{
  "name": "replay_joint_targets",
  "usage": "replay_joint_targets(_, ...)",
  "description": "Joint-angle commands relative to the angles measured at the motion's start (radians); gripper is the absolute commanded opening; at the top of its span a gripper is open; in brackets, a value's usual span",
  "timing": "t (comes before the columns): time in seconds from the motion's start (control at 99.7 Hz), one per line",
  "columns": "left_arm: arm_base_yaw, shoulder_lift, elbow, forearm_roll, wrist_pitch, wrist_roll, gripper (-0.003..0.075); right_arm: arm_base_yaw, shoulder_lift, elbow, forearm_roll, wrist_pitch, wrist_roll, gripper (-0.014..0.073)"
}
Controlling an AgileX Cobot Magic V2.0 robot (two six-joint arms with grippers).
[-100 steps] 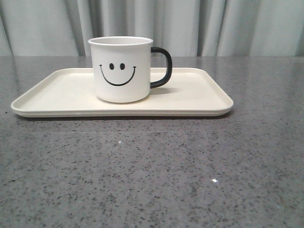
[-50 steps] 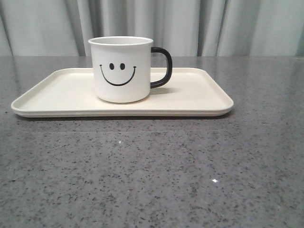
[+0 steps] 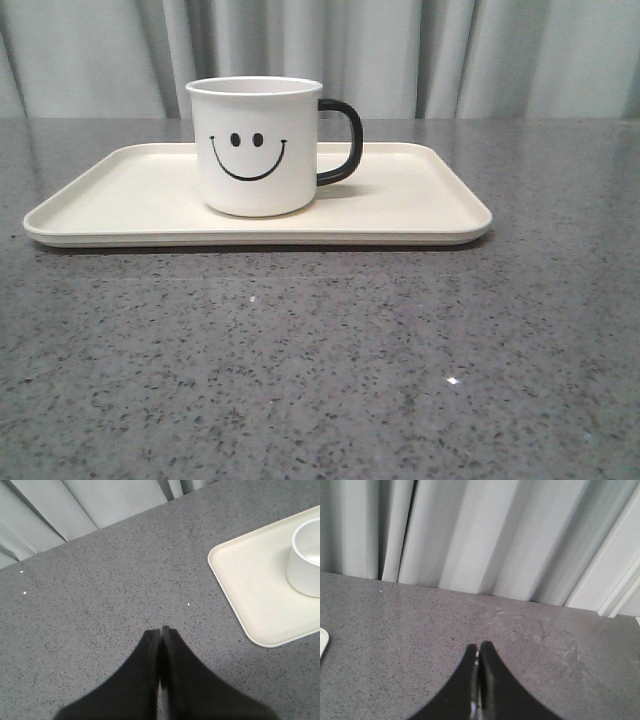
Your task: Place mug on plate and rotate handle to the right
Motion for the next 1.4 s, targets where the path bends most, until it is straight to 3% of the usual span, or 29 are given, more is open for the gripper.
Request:
replay_joint_targets(0.0, 0.002, -0.004, -0.022, 0.029, -0.069, -0.001, -0.002, -0.006, 0.013, -0.017, -0.025, -0.071, 0.003, -0.0111)
replay_joint_targets(0.08, 0.019, -0.016, -0.002, 0.035, -0.102, -0.007, -0.002, -0.006, 0.013, -0.017, -0.025, -0.071, 0.003, -0.0111)
replay_joint_targets(0.15, 0.057, -0.05, 0.045, -0.02, -0.233, -0.007, -0.002, -0.006, 0.013, -0.017, -0.025, -0.071, 0.003, -0.0111)
replay_joint_targets(0.301, 0.151, -0.195, 0.268, -0.121, -0.642, -0.007, -0.002, -0.006, 0.013, -0.017, -0.025, -0.071, 0.003, -0.0111)
replay_joint_targets(0.441, 0.223, -0.347, 0.582, -0.183, -1.047, -0.007, -0.002, -0.006, 0.013, -0.017, -0.025, -0.071, 0.003, -0.0111)
replay_joint_targets(0.582, 0.27, -0.487, 0.866, -0.207, -1.322, -0.007, -0.002, -0.006, 0.013, -0.017, -0.025, -0.071, 0.003, -0.0111)
replay_joint_targets(0.772, 0.324, -0.662, 1.132, -0.248, -1.429, -0.007, -0.002, -0.006, 0.013, -0.017, -0.025, -0.071, 0.003, -0.0111)
replay_joint_targets(0.903, 0.345, -0.759, 1.239, -0.258, -1.432, -0.007, -0.002, -0.006, 0.013, -0.017, -0.025, -0.071, 0.003, -0.0111)
replay_joint_targets(1.093, 0.364, -0.868, 1.319, -0.26, -1.428, -0.007, -0.002, -0.006, 0.013, -0.017, -0.025, -0.071, 0.003, -0.0111)
replay_joint_targets(1.394, 0.367, -0.866, 1.349, -0.267, -1.377, -0.007, -0.002, -0.006, 0.014, -0.017, -0.025, -0.07, 0.003, -0.0111)
